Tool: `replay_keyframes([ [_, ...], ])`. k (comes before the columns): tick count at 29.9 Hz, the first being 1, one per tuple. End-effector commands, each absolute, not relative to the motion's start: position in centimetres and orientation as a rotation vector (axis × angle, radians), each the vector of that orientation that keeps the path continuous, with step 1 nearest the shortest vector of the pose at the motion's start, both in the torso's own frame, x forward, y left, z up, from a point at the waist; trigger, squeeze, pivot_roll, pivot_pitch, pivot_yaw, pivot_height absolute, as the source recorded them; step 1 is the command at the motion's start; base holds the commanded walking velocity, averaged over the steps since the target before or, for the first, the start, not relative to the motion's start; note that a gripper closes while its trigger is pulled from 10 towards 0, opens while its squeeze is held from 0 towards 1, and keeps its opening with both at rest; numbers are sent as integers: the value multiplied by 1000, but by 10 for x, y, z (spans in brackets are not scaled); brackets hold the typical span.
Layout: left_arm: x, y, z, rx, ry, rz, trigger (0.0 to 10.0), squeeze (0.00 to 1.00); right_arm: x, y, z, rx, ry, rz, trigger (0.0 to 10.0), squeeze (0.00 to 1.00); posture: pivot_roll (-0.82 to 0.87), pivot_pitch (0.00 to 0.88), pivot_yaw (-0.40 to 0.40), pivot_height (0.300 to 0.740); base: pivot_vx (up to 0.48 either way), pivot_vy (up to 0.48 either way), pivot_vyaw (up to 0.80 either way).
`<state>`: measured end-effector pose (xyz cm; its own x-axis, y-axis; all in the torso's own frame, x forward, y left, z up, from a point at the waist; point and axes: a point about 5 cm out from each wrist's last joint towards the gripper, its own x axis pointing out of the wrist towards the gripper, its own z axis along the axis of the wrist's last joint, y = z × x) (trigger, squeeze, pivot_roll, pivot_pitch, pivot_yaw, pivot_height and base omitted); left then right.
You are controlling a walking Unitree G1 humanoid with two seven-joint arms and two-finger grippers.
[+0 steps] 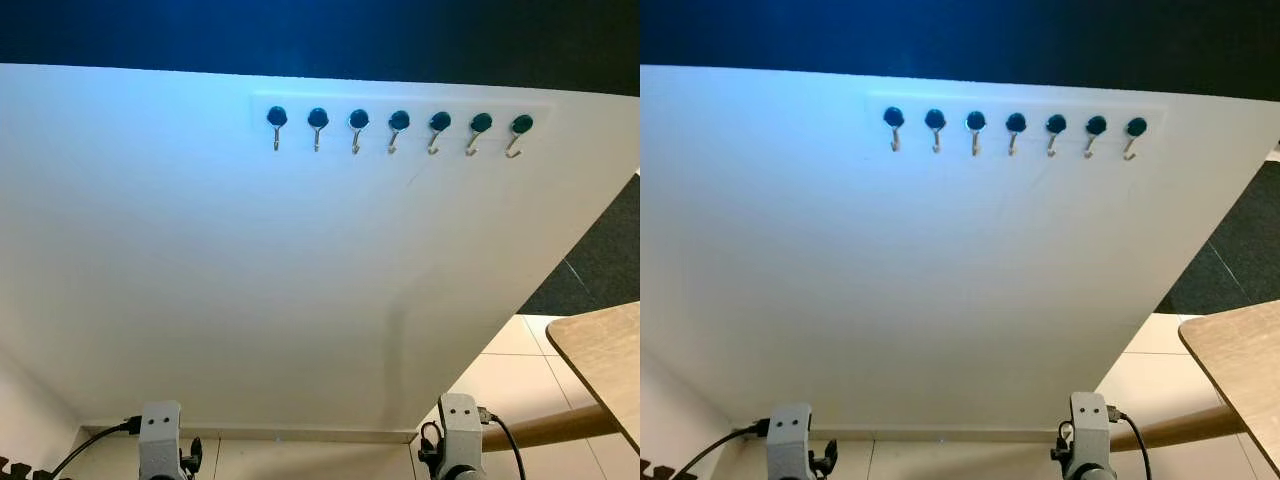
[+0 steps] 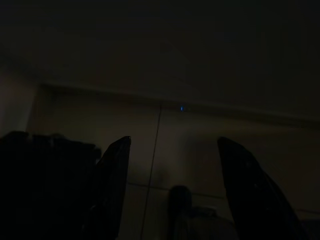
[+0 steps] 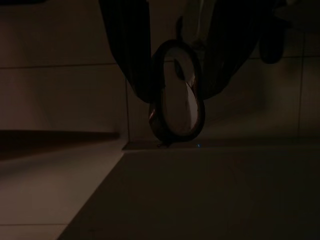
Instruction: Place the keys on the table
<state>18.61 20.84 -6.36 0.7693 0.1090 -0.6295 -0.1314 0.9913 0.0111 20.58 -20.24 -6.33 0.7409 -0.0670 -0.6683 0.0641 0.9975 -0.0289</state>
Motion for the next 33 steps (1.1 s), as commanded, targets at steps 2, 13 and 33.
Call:
replay_keyframes([
  [2, 182, 207, -67, 9, 699, 124, 10000, 0, 196, -209, -69, -36, 770, -95, 10000, 0, 22, 56, -42, 740, 0, 0, 0],
  [13, 180, 207, -72, 5, 740, 125, 10000, 0, 192, -222, -68, -69, 762, -202, 10000, 0, 15, 42, -38, 740, 0, 0, 0],
  [33, 170, 206, -75, -15, 727, 77, 10000, 0, 197, -209, -68, -96, 748, -112, 10000, 0, 26, 32, -43, 740, 0, 0, -720],
])
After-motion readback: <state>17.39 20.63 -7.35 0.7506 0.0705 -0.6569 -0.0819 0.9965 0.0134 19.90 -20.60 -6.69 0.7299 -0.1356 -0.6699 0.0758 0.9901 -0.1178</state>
